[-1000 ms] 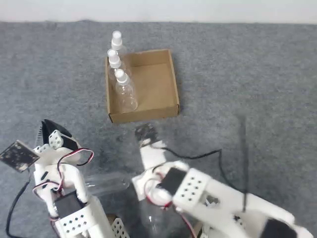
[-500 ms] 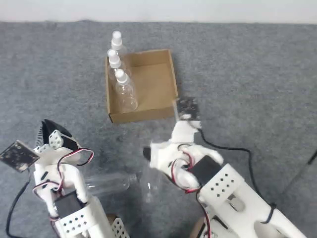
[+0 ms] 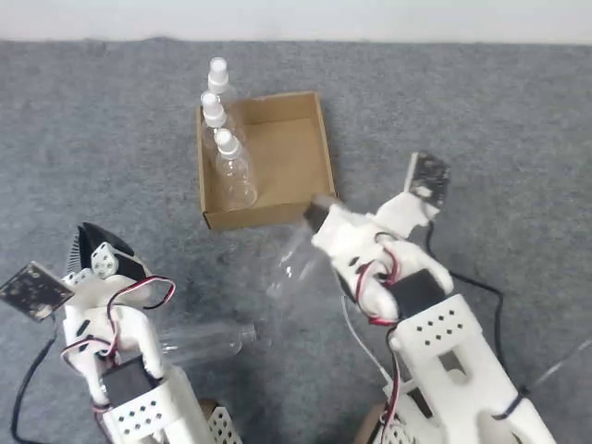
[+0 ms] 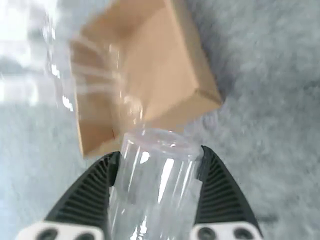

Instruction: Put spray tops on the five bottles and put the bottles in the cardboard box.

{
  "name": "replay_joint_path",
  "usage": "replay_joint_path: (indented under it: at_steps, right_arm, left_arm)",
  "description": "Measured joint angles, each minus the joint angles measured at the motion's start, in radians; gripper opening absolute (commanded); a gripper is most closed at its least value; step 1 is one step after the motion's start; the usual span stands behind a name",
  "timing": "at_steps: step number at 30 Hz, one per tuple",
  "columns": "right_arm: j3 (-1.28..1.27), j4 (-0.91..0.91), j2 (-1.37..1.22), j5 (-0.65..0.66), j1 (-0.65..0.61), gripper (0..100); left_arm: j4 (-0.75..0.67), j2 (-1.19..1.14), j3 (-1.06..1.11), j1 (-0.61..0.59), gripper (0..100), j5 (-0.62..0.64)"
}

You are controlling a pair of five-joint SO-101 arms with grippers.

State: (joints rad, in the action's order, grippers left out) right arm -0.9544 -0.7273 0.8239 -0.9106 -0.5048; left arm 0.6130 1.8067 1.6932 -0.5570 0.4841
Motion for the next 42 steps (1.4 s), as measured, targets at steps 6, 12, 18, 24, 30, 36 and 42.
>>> replay_joint_path:
  at_steps: [6, 12, 18, 24, 30, 36, 42]
  right_arm:
    - [-0.031, 0.054, 0.000, -0.038, 0.098, 1.7]
    - [-0.129, 0.055, 0.000, -0.038, 0.126, 2.0]
    - [-0.170, 0.106, 0.000, -0.038, 0.195, 2.1]
    - [-0.310, 0.292, 0.000, -0.038, 0.215, 2.1]
    - [-0.338, 0.339, 0.000, -0.038, 0.215, 2.1]
    - [-0.347, 0.341, 0.000, -0.038, 0.215, 2.1]
    - [-0.350, 0.341, 0.000, -0.011, 0.215, 2.4]
  left_arm:
    - [0.000, 0.000, 0.000, 0.000, 3, 0.000]
    - [0.000, 0.000, 0.000, 0.000, 3, 0.000]
    - [0.021, 0.000, 0.000, 0.000, 3, 0.000]
    - [0.176, 0.000, 0.000, 0.080, 3, 0.000]
    - [0.348, 0.000, 0.000, 0.190, 3, 0.000]
    - [0.509, 0.000, 0.000, 0.229, 3, 0.000]
    - [0.603, 0.000, 0.000, 0.232, 2, 0.002]
